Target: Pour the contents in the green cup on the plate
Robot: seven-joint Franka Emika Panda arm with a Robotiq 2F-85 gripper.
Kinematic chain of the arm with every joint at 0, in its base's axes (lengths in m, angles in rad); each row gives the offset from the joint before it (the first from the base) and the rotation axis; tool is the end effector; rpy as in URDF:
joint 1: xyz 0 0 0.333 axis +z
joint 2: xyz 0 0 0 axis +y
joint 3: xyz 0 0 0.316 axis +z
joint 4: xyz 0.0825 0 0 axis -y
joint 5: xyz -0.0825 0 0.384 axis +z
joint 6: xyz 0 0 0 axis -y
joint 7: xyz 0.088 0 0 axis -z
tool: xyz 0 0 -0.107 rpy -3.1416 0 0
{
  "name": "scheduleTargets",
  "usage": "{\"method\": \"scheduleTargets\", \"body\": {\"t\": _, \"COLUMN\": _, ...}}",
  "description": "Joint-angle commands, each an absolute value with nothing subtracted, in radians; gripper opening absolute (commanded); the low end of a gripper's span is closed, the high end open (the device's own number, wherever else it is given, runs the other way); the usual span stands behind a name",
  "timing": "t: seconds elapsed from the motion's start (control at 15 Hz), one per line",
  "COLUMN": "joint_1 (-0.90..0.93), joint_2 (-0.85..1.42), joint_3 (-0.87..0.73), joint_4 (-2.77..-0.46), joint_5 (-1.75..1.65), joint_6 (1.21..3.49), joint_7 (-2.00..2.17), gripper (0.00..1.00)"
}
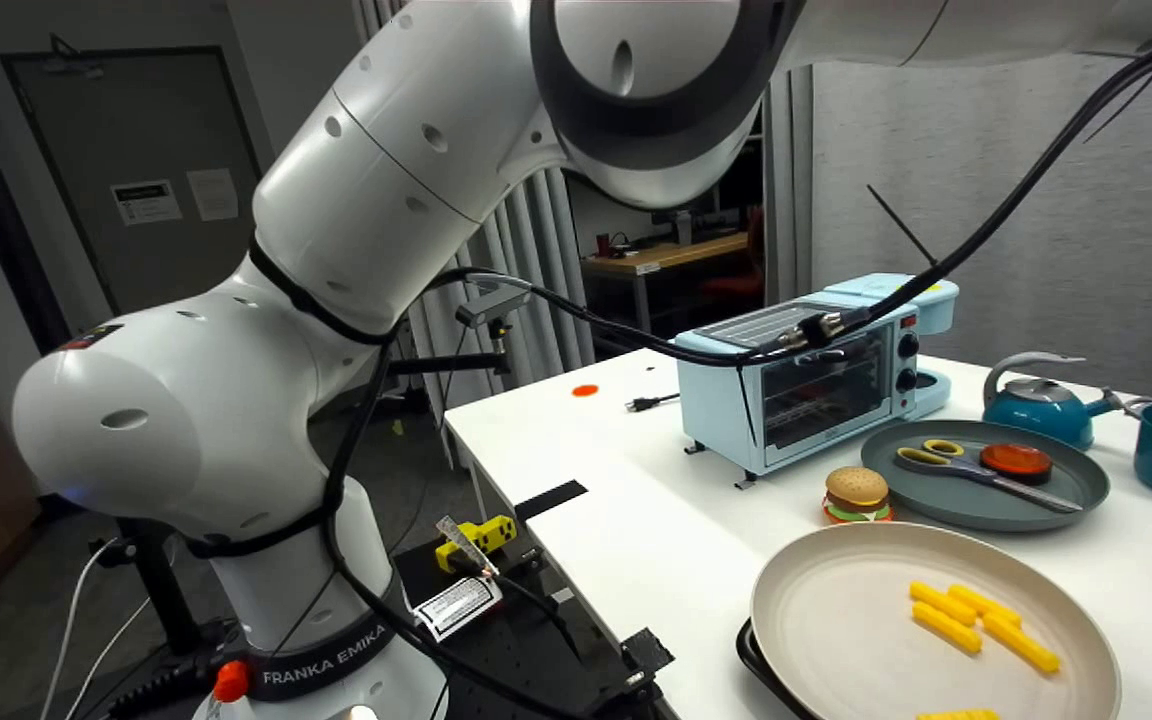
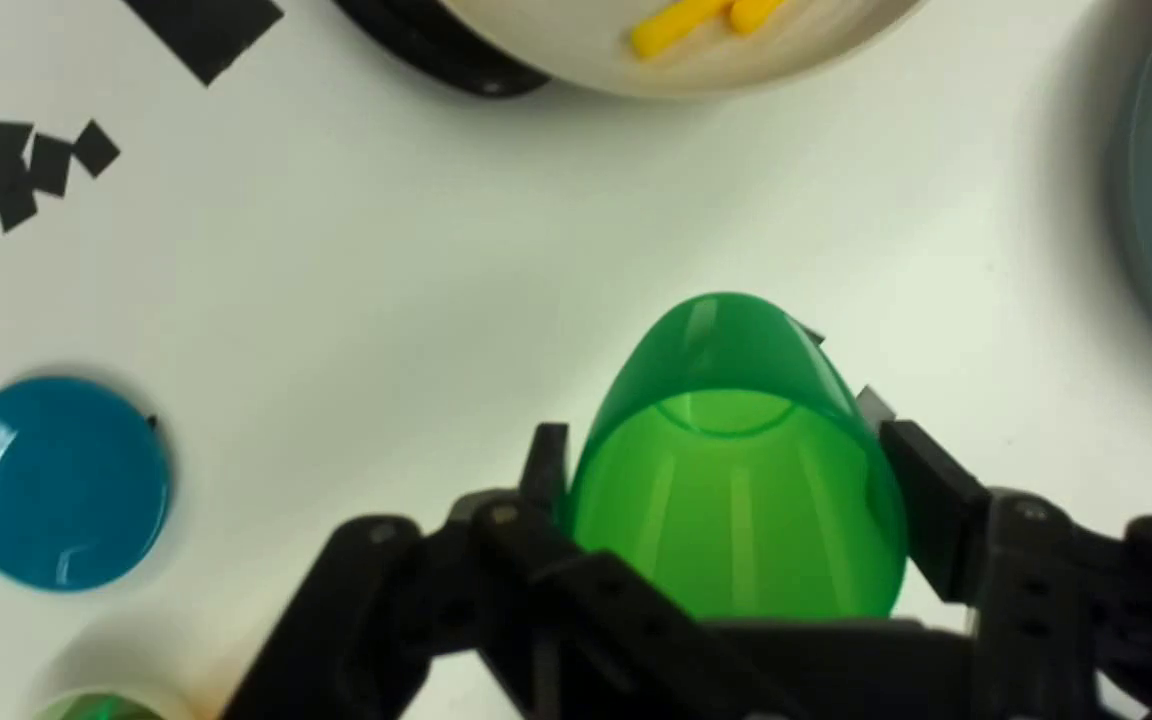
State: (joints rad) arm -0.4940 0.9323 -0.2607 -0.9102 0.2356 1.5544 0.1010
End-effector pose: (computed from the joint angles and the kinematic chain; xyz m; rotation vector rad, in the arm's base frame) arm 0.6096 -0.4375 0.3143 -2.7762 1.1885 0.3764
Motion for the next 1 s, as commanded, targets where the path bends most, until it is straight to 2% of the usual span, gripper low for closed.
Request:
{"method": "scheduleTargets", "body": {"t": 0.0, "joint_1": -0.42, "joint_2": 0.88, "joint_3": -0.319, "joint_4": -1.05, "joint_5": 0.147, "joint_6": 1.763, "joint_7": 0.121, "gripper": 0.53}}
{"method": "scheduleTargets", "body": {"t": 0.33, "joint_1": -0.345, "joint_2": 0.828, "joint_3": -0.357, "joint_4": -1.245, "joint_5": 0.082, "joint_6": 1.943, "joint_7": 0.128, "gripper": 0.53}}
{"method": "scheduleTargets", "body": {"t": 0.93, "joint_1": -0.267, "joint_2": 0.71, "joint_3": -0.391, "joint_4": -1.539, "joint_5": 0.065, "joint_6": 2.119, "joint_7": 0.123, "gripper": 0.53}}
